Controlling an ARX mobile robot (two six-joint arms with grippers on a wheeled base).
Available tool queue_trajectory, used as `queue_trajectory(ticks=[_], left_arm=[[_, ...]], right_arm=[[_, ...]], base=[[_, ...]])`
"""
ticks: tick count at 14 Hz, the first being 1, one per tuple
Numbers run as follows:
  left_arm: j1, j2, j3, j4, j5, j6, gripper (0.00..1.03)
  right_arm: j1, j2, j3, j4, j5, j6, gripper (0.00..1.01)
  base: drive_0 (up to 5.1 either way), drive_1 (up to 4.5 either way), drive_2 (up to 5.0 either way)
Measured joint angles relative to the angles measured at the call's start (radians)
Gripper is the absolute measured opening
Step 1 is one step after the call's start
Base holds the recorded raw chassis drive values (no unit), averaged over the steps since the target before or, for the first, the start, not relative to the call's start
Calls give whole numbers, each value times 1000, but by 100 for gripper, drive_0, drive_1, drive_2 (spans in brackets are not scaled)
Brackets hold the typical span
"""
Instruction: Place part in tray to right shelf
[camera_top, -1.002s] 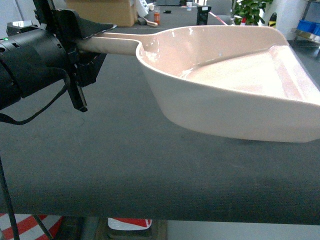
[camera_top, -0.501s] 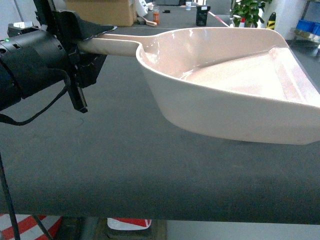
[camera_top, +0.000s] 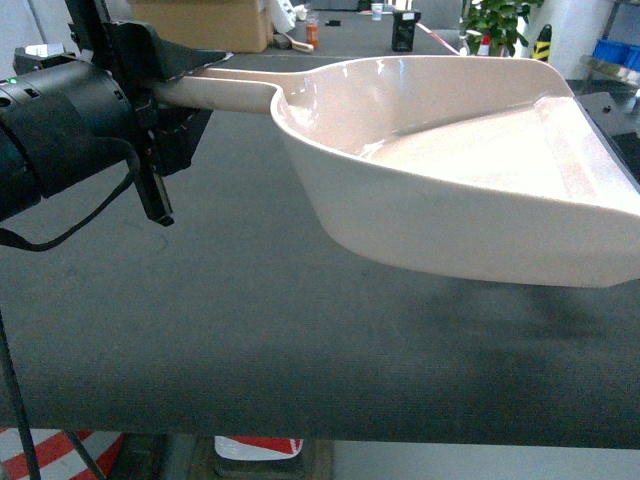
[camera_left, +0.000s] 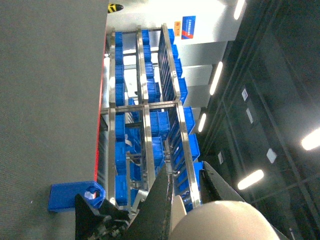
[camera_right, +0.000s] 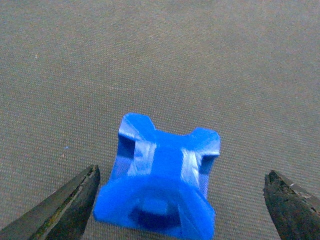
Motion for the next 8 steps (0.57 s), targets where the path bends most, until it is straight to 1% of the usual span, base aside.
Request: queue_trajectory(ticks=[1,2,3,4,5,6,7,8], left_arm=[[0,0,0,0,0,0,13],[0,0,0,0,-1,0,13],[0,0,0,0,0,0,13],[0,0,0,0,0,-1,13],[0,0,0,0,0,0,13],[0,0,0,0,0,-1,13],[0,0,0,0,0,0,13],[0,0,0,0,0,0,13]], right_arm=[[11,16,31,-32,14,38,90],[21,18,31,-24,23,66,77],[26,6,5,6,30,85,64],[22,-34,-50,26,45,113,52],[7,-114,-133,37,62,128,47],[-8,-222,-211,36,67,131,47],[-15,-378,-268,-15,61,132,47],[-3,-530,-280,-49,46,129,47]], base=[[0,0,0],[0,0,0],[0,0,0],[0,0,0],[0,0,0],[0,0,0],[0,0,0],[0,0,0]])
